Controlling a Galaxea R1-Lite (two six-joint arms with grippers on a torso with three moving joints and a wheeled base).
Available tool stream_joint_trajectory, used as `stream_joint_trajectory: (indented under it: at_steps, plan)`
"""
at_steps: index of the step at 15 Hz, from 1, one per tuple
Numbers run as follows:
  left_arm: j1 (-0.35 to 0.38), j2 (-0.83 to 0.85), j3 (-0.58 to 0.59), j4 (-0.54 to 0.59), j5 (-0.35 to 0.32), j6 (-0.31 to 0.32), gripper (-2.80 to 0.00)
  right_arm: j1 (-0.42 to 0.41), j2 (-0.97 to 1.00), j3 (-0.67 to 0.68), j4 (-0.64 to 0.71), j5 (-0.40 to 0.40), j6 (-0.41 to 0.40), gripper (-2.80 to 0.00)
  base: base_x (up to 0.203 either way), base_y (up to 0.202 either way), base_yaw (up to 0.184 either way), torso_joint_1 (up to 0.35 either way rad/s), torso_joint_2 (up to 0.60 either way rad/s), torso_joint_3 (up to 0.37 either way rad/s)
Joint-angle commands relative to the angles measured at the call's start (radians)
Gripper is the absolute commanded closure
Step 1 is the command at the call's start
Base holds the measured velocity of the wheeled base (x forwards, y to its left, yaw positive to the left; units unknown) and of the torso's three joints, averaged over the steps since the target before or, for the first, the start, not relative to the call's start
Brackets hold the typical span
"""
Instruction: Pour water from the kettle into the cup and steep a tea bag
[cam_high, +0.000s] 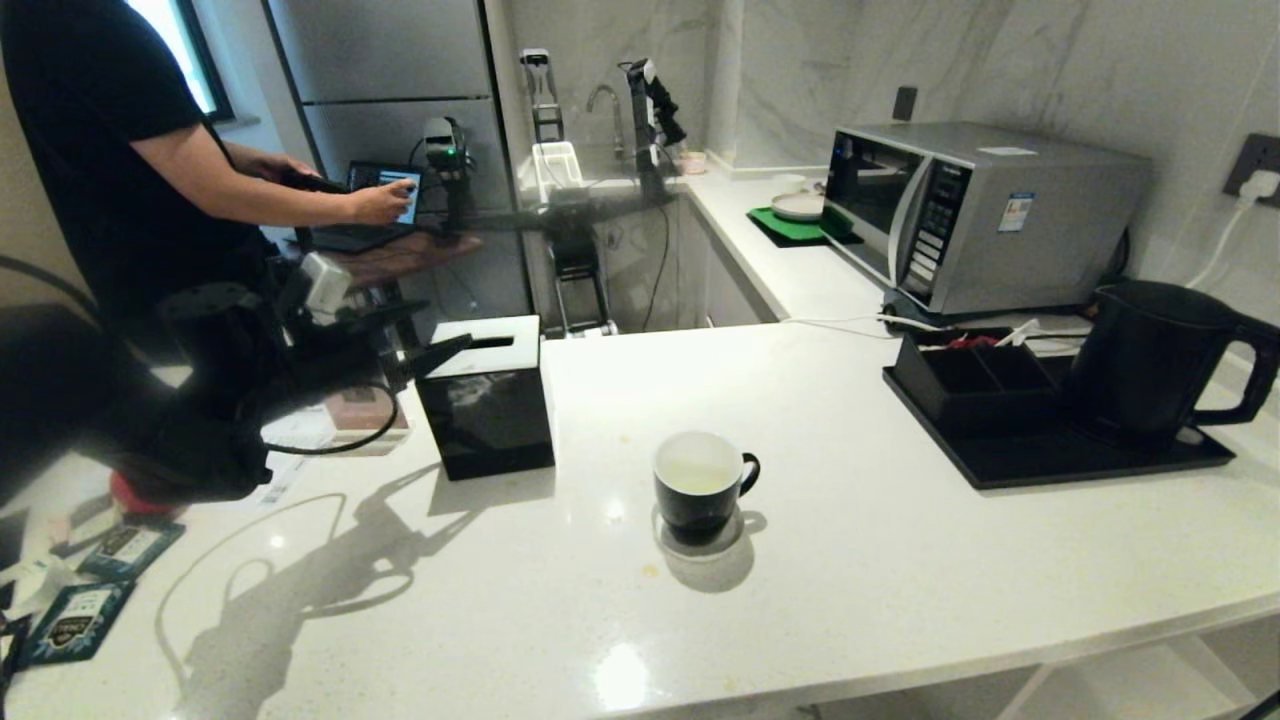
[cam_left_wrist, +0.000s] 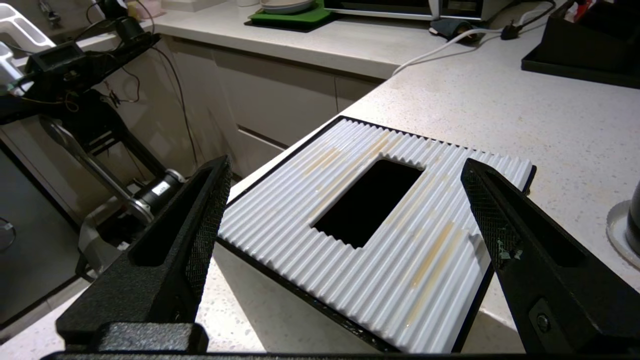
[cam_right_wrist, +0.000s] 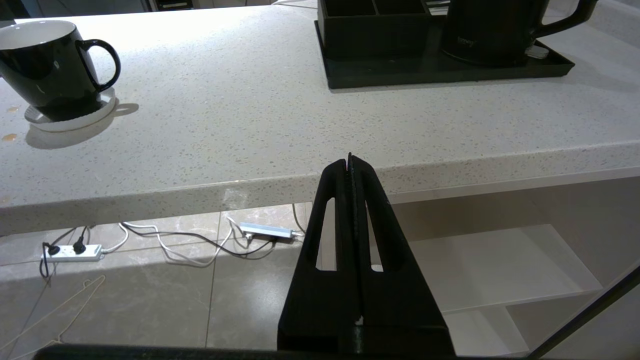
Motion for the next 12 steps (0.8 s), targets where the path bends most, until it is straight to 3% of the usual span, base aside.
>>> stream_joint_trajectory:
  at_steps: [1,6,12]
  plan:
    - [0.006,-0.005,-0.001,-0.012,-0.005,0.000,-2.80,0.000,0.000,0.000,0.000,0.000,0.000,0.00,0.000,0.000,0.000,0.000,0.00,0.000]
    - [0.013,-0.038,-0.018,-0.018,-0.002,-0.010,-2.80,0.000,0.000,0.000,0.000,0.000,0.000,0.00,0.000,0.000,0.000,0.000,0.00,0.000]
    - [0.016,-0.121,-0.027,-0.018,0.007,-0.073,-2.80,0.000,0.000,0.000,0.000,0.000,0.000,0.00,0.000,0.000,0.000,0.000,0.00,0.000]
